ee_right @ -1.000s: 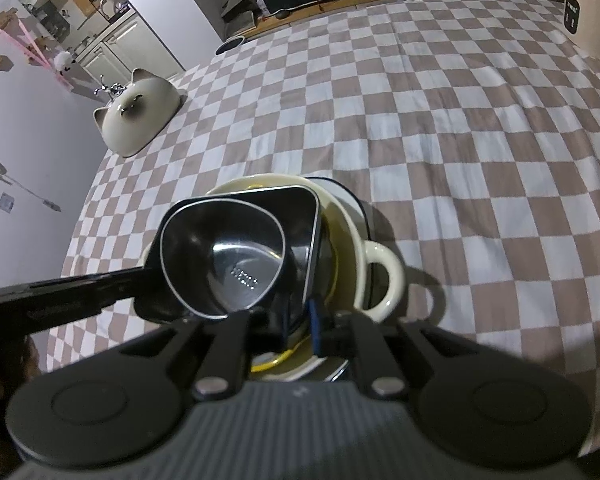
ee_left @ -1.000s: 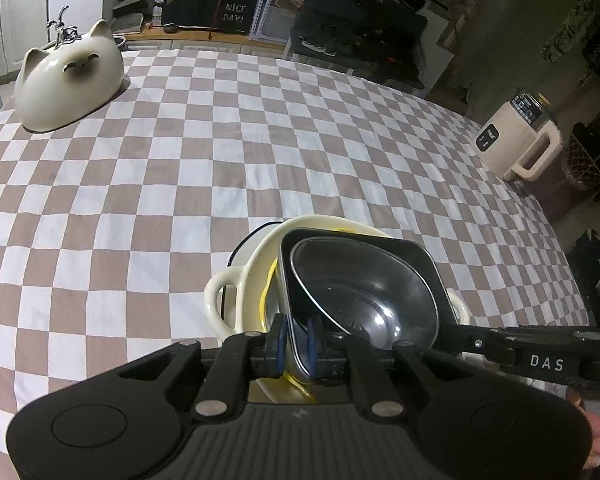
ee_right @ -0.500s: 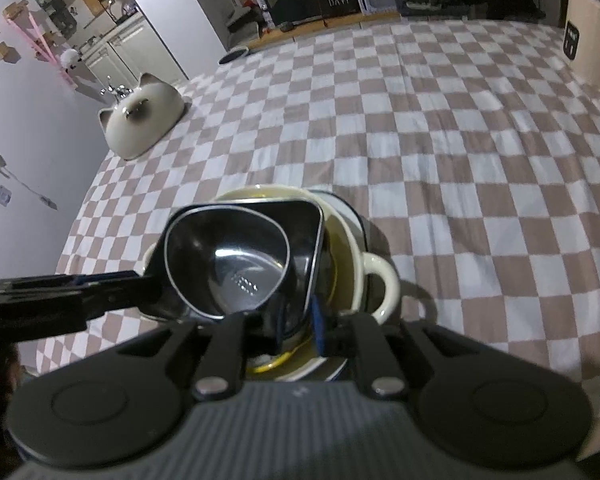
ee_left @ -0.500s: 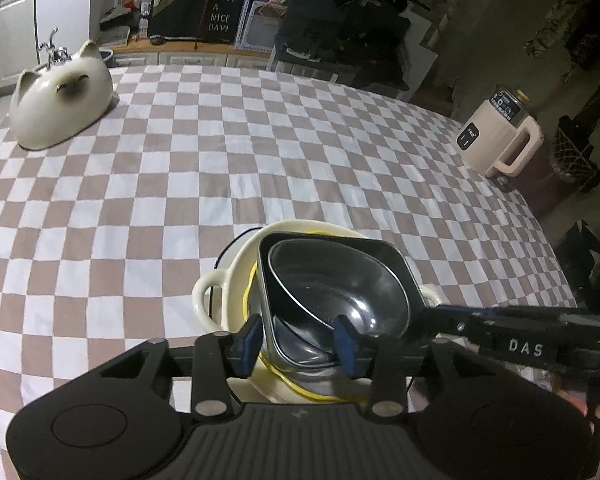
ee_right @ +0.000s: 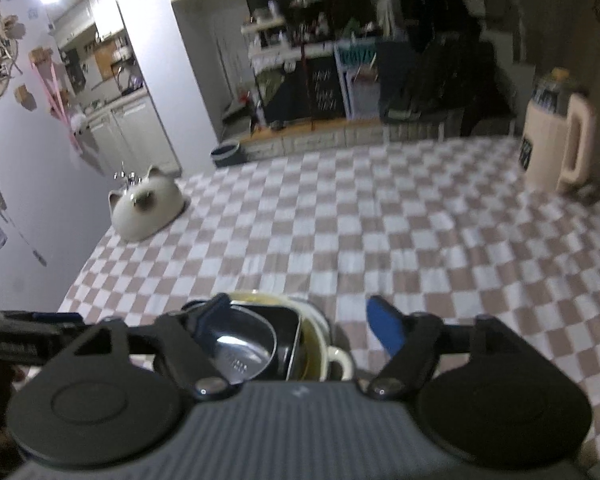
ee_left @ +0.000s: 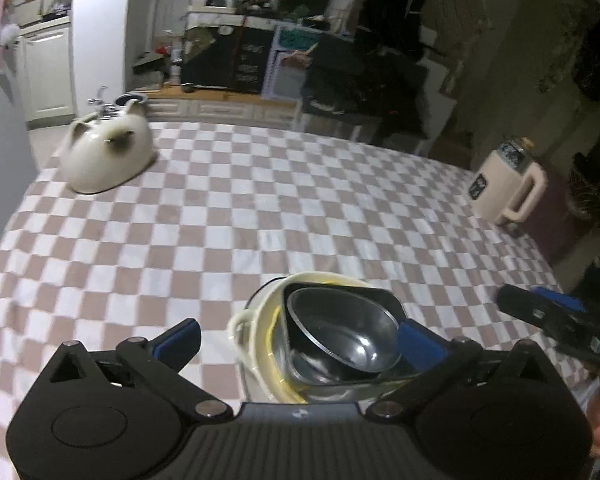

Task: Organize plates and bowls

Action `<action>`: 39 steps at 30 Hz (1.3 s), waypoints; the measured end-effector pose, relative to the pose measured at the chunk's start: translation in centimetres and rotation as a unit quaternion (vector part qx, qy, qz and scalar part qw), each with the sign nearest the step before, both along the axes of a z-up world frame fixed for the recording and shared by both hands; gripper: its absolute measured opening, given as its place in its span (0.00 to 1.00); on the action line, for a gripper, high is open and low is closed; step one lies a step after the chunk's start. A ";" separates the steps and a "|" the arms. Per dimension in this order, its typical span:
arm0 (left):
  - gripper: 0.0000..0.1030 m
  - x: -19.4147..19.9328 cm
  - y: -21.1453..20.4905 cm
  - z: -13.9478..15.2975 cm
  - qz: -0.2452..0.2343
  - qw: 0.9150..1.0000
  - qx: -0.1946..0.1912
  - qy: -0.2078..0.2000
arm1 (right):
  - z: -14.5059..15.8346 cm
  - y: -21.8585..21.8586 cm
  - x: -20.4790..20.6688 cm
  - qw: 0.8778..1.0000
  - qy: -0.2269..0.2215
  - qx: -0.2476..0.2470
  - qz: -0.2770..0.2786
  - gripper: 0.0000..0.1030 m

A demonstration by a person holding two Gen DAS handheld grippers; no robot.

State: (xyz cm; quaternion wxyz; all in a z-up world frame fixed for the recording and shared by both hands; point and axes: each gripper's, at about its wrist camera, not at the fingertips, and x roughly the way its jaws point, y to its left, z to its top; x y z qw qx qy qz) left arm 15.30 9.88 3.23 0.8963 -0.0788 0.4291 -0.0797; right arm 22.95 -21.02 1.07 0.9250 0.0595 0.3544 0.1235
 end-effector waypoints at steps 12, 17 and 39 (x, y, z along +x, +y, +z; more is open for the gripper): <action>1.00 -8.3 -0.7 4.4 0.018 0.994 0.021 -0.108 | 2.0 -1.3 -6.7 0.997 -0.069 -0.018 -0.002 1.00; 1.00 -11.0 -0.4 4.3 0.040 0.990 0.035 -0.127 | 2.1 -1.4 -9.1 0.995 -0.091 -0.031 -0.006 1.00; 1.00 -15.3 -0.6 -1.0 0.035 0.985 0.111 -0.126 | -1.8 -0.4 -11.3 0.993 -0.081 -0.086 0.011 1.00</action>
